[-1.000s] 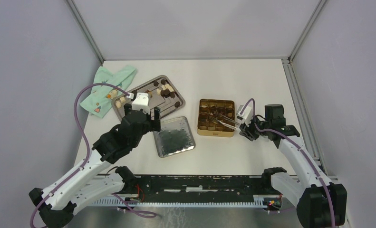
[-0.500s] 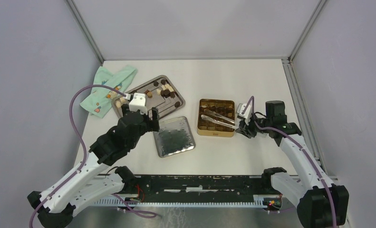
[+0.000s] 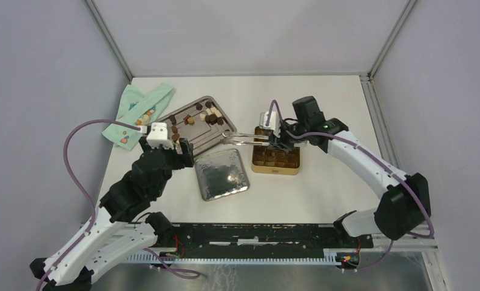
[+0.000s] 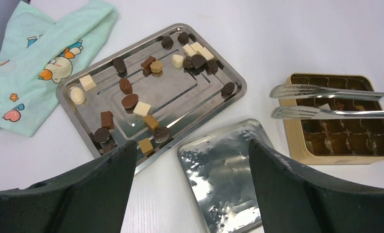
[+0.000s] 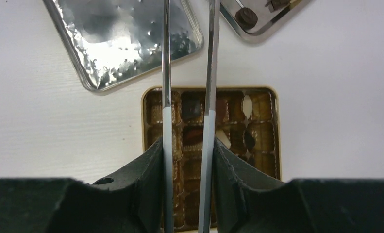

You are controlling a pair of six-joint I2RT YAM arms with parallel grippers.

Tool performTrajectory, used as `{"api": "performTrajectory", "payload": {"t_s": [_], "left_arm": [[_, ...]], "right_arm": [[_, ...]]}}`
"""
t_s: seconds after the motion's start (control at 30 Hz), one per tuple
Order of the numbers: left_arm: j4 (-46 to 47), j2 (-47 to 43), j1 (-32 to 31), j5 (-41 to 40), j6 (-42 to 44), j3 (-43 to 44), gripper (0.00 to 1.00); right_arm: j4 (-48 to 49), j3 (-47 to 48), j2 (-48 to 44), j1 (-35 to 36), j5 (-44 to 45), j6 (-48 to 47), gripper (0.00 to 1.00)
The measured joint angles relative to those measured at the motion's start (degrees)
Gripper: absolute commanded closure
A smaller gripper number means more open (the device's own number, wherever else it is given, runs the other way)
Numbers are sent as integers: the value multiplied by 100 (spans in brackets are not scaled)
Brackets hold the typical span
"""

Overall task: Pack the chocolate
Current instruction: Pick up the fake chocolate from the plate.

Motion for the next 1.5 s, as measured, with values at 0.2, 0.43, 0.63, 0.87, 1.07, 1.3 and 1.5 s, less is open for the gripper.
{"api": "performTrajectory", "payload": {"t_s": [0.2,0.43,0.63,0.87,1.07,1.3,1.5], "left_arm": [[4,-367,13,-271,0,-17,10],[11,-540,50,-442,0,-50,10],[11,-540,63,-442,0,-72,11],[17,-542,98,-442,0,-72,11],[24,-625,127,-442,2,-76,11],[35,-680,164,-442,0,-85,11],[42,-680,168,-442,0,-94,11]], "right_arm": [[-105,973,1113,909,710,20,60],[-302,2120,2343,1602,1370,153,60],[-448,2997,3209,1893,1753,308,60],[-614,3501,3812,2059,1917,446,59],[-715,3882,4205,2124,1982,577,58],[-776,4133,4452,2149,2006,688,57],[-796,4146,4533,2181,2006,730,56]]}}
